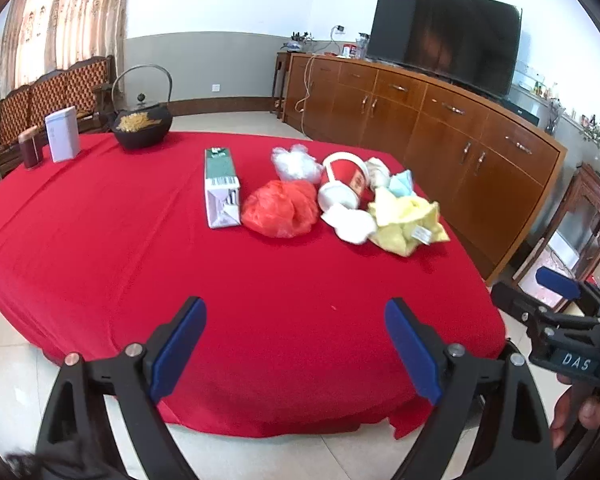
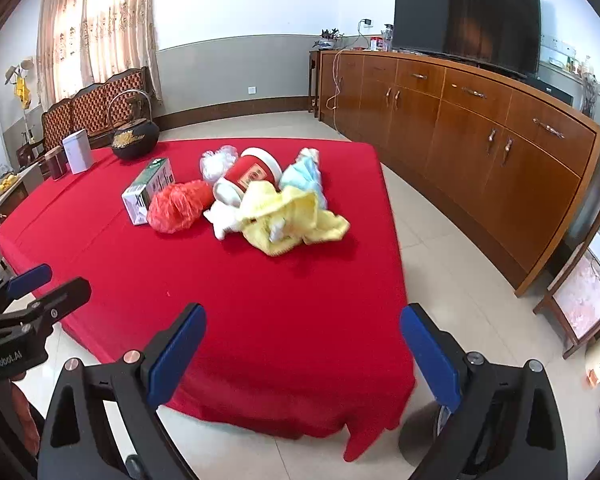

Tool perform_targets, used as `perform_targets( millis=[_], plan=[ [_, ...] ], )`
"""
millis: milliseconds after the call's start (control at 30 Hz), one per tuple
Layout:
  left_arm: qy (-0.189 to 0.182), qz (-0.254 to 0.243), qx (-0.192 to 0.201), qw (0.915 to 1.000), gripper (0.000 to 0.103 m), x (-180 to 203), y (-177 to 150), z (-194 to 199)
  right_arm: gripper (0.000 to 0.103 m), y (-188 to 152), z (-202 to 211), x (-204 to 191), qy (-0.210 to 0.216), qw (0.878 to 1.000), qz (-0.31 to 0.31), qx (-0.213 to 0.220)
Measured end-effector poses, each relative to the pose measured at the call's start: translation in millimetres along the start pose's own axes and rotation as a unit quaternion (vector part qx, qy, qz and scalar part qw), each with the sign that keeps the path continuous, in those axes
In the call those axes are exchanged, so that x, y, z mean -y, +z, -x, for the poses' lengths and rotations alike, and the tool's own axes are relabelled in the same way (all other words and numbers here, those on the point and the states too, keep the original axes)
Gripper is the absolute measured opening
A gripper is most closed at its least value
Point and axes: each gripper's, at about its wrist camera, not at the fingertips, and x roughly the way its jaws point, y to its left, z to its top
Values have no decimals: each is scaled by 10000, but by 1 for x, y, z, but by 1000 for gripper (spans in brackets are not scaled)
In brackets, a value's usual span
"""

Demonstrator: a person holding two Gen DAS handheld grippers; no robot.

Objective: Collect trash
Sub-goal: 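Move both open tools back to the remaining table items, then grasp the red plastic bag with the left tool while the right tool grasps the yellow cloth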

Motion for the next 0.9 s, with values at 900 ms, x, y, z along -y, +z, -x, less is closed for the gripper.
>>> perform_targets(
  millis=[900],
  plan=[
    [76, -186, -501, 9985, 75, -3, 51, -112, 86, 53, -132, 4, -33, 9985, -152, -520]
  ],
)
